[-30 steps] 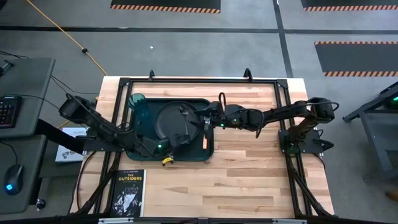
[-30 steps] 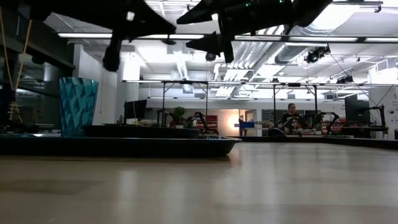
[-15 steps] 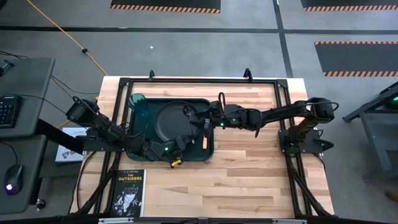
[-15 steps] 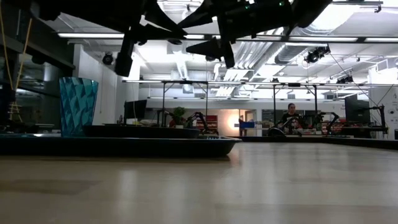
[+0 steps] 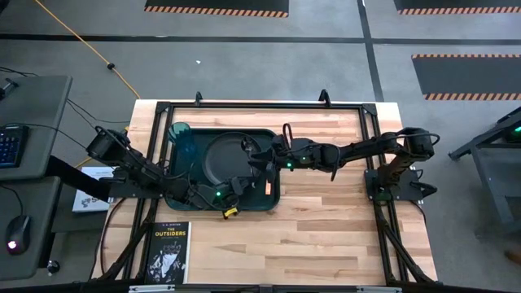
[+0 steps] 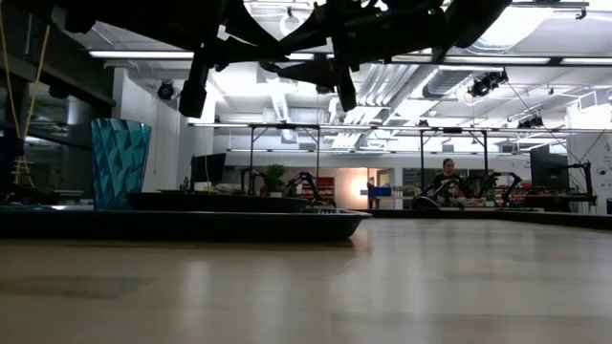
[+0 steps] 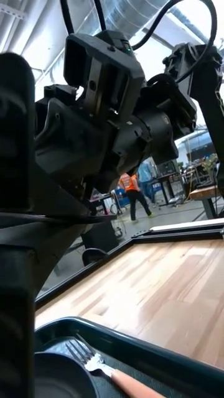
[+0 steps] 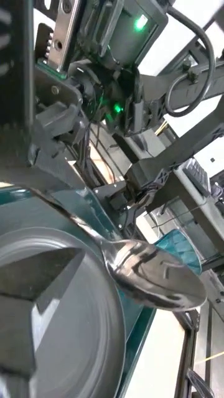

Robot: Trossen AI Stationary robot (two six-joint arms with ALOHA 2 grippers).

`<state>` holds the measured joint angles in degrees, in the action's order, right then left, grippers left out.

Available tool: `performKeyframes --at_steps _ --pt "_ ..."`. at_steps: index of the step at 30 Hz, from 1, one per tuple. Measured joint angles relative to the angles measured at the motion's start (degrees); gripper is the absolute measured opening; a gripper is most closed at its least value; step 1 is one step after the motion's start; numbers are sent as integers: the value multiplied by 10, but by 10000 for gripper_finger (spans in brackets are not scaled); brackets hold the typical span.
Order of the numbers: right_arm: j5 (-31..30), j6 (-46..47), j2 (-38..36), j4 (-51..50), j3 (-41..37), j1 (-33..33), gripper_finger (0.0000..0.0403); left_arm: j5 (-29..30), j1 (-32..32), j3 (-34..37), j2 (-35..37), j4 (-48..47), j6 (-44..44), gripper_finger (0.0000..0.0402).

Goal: Pick and place plate/cup/fork/spoon on tray
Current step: Put the black spoon on the black tray

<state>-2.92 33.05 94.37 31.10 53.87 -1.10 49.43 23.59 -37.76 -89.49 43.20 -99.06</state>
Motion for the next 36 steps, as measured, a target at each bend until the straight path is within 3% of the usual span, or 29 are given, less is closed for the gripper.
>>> performKeyframes --at_steps 8,19,27,33,36 --pt "-6 -3 0 -5 0 8 83 -15 -10 1 0 0 10 1" --pt "-11 26 6 -16 0 10 80 -55 -16 1 0 -2 29 1" --pt "-21 17 9 -12 0 10 76 -37 -18 1 0 -4 29 1" --pt "-26 10 9 -10 1 11 18 -39 -19 1 0 -9 50 15" --pt "-26 1 8 -9 2 12 11 -42 -19 1 0 -9 71 28"
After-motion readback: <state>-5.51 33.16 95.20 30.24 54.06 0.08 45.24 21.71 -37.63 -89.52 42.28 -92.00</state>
